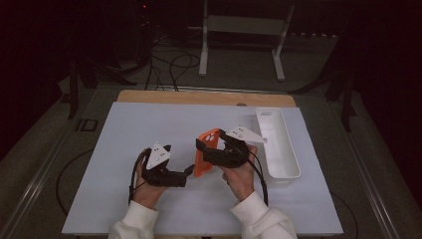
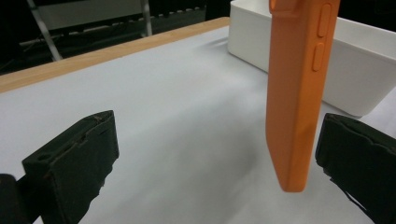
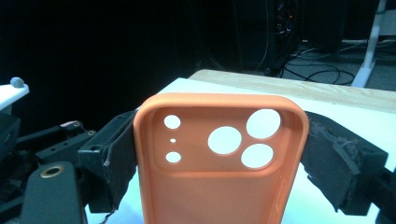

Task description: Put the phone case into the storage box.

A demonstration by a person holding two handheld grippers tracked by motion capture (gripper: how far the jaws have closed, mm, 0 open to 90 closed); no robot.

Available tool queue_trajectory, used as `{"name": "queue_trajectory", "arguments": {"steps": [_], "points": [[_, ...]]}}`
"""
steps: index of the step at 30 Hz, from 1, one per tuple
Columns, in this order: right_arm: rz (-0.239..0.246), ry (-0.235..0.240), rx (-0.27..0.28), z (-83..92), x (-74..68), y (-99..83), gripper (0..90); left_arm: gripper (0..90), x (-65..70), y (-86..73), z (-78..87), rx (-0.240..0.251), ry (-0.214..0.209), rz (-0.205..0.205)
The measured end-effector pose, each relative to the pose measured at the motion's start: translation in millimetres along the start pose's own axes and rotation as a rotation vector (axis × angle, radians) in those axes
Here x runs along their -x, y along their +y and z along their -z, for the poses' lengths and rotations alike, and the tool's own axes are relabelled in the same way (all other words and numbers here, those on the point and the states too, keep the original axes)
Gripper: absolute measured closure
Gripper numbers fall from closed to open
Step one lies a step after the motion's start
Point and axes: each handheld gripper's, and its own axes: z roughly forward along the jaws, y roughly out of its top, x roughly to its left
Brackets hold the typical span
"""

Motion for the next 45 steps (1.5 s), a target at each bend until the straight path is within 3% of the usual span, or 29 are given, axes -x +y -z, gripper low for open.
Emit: {"name": "queue_trajectory", "arguments": {"steps": [12,25,26,45], "points": [[0.004,-0.007,0.001,1.0,0.3,1.0,16.8,0.2,-18.9,-12.7,18.2,0.026,0.016,0.008],[0.008,-0.013,0.003,1.8,1.0,2.8,16.8,0.2,-35.8,-35.3,42.0,0.066,0.045,0.015],[0.014,-0.013,0.004,1.7,0.4,3.5,16.8,0.1,-38.7,-42.3,47.8,0.064,0.044,0.006],[0.015,-0.012,0.028,3.7,-0.1,10.7,16.8,0.2,-49.2,-71.9,80.0,0.116,0.097,0.016]]}}
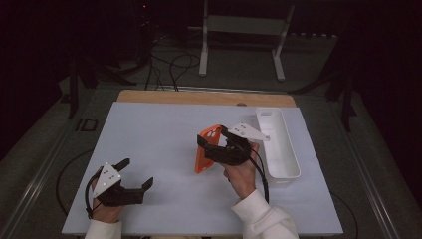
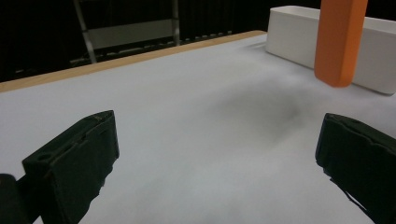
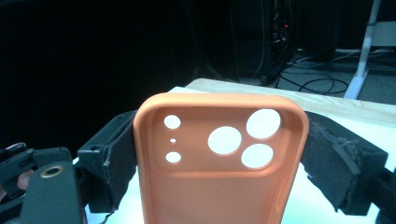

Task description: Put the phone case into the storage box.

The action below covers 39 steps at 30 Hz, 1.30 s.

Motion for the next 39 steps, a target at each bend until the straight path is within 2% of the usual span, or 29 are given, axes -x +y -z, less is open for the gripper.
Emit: {"name": "queue_trajectory", "arguments": {"steps": [13,39], "points": [[-0.005,-0.026,-0.002,-5.9,4.1,2.4,16.8,0.1,-2.7,-5.8,1.1,-0.021,0.016,0.002],[0.008,-0.083,0.007,-20.3,12.7,12.5,16.8,0.1,-1.7,-6.4,0.4,-0.023,0.027,0.006]]}}
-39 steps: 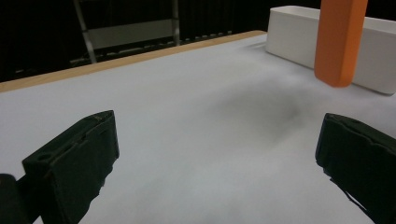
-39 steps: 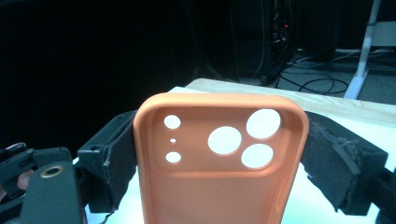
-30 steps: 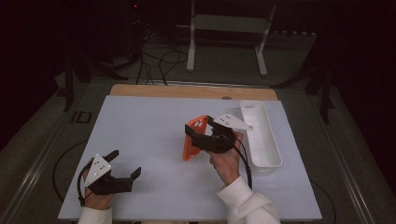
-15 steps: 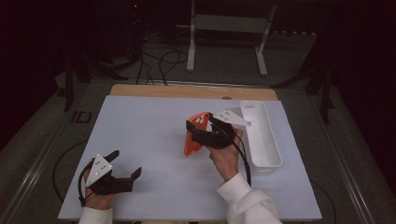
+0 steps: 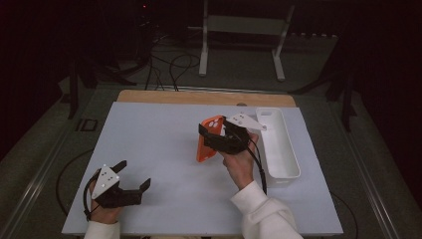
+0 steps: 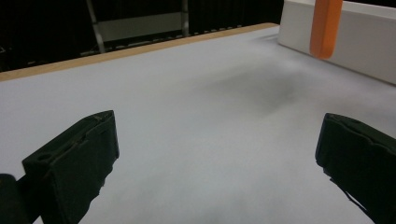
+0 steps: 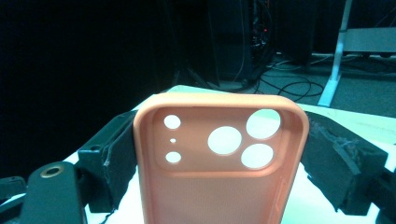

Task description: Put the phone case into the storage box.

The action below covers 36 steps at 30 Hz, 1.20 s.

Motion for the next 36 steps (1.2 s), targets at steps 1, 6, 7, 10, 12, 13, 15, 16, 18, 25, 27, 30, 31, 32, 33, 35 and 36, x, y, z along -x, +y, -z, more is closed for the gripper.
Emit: {"name": "queue_trajectory", "arguments": {"steps": [1,6,7,10,12,13,15,16,18,25,27,30,31,32,33,35,36], "points": [[-0.001,-0.001,0.001,-0.5,0.2,0.5,16.8,0.1,0.0,0.0,-0.1,0.0,0.001,0.0],[0.002,-0.009,0.002,-3.0,1.3,2.5,16.8,0.1,0.5,0.0,-0.3,0.001,0.001,-0.002],[0.003,-0.01,0.001,-3.7,1.5,2.8,16.8,0.1,0.6,-0.1,-0.4,0.001,0.002,-0.001],[0.006,-0.012,0.003,-5.6,1.8,3.6,16.8,0.2,0.5,-0.1,-0.5,0.0,0.005,-0.002],[0.006,-0.012,0.005,-6.6,2.2,4.6,16.8,0.1,0.3,-0.1,-0.2,0.001,0.007,0.0],[0.006,-0.014,0.005,-6.9,2.3,5.1,16.8,0.1,0.2,0.0,0.0,0.0,0.007,0.0],[0.008,-0.017,0.006,-7.8,2.5,6.4,16.8,0.1,0.1,0.0,0.1,0.001,0.008,0.002],[0.009,-0.019,0.007,-8.3,2.8,7.1,16.8,0.1,0.1,0.0,0.1,0.001,0.009,0.001],[0.009,-0.021,0.008,-9.1,3.1,8.5,16.8,0.1,0.1,0.0,0.0,0.001,0.011,0.001],[0.017,-0.032,0.015,-13.3,4.5,12.7,16.8,0.1,-0.2,-0.1,0.1,0.0,0.02,0.001],[0.014,-0.034,0.019,-14.2,5.3,14.1,16.8,0.1,-0.1,-0.1,0.0,0.0,0.021,0.001],[0.011,-0.04,0.025,-16.0,6.4,16.3,16.8,0.1,0.0,-0.1,0.0,0.0,0.022,-0.001],[0.01,-0.042,0.025,-16.5,6.8,17.1,16.8,0.1,0.0,-0.1,0.0,0.001,0.024,-0.001],[0.009,-0.045,0.028,-17.3,7.1,17.9,16.8,0.1,0.0,-0.1,0.1,0.001,0.024,-0.001],[0.008,-0.047,0.028,-18.1,7.4,18.7,16.8,0.1,0.0,-0.1,0.2,0.001,0.024,-0.001],[0.011,-0.05,0.029,-19.5,7.6,19.8,16.8,0.1,0.0,0.1,0.6,0.002,0.024,-0.002],[0.012,-0.053,0.03,-20.1,7.6,20.2,16.8,0.1,-0.1,0.1,0.7,0.003,0.024,-0.003]]}}
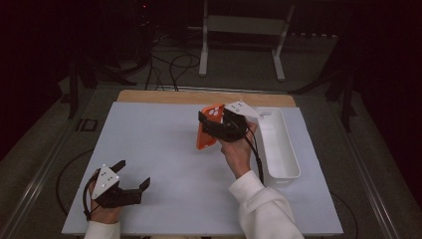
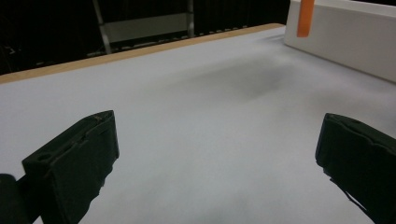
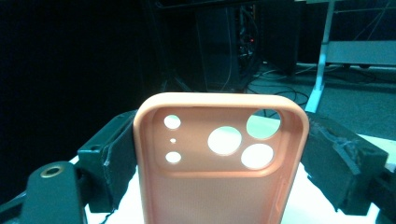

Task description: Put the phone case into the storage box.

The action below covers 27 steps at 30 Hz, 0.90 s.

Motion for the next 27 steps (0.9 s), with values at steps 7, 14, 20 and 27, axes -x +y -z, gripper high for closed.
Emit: {"name": "queue_trajectory", "arguments": {"steps": [7,14,20,27], "points": [[0.003,-0.012,0.003,-3.6,2.6,3.0,16.8,0.1,0.1,0.1,0.2,0.002,0.004,0.001],[-0.006,-0.032,0.003,-7.9,7.4,5.8,16.8,0.1,0.2,0.0,0.2,0.002,0.005,0.0],[-0.004,-0.042,0.003,-11.3,9.0,7.4,16.8,0.1,0.4,-0.1,0.0,0.002,0.004,0.001],[-0.011,-0.063,0.0,-15.0,14.0,9.9,16.8,0.1,0.2,-0.2,0.2,0.002,0.006,0.0]]}}
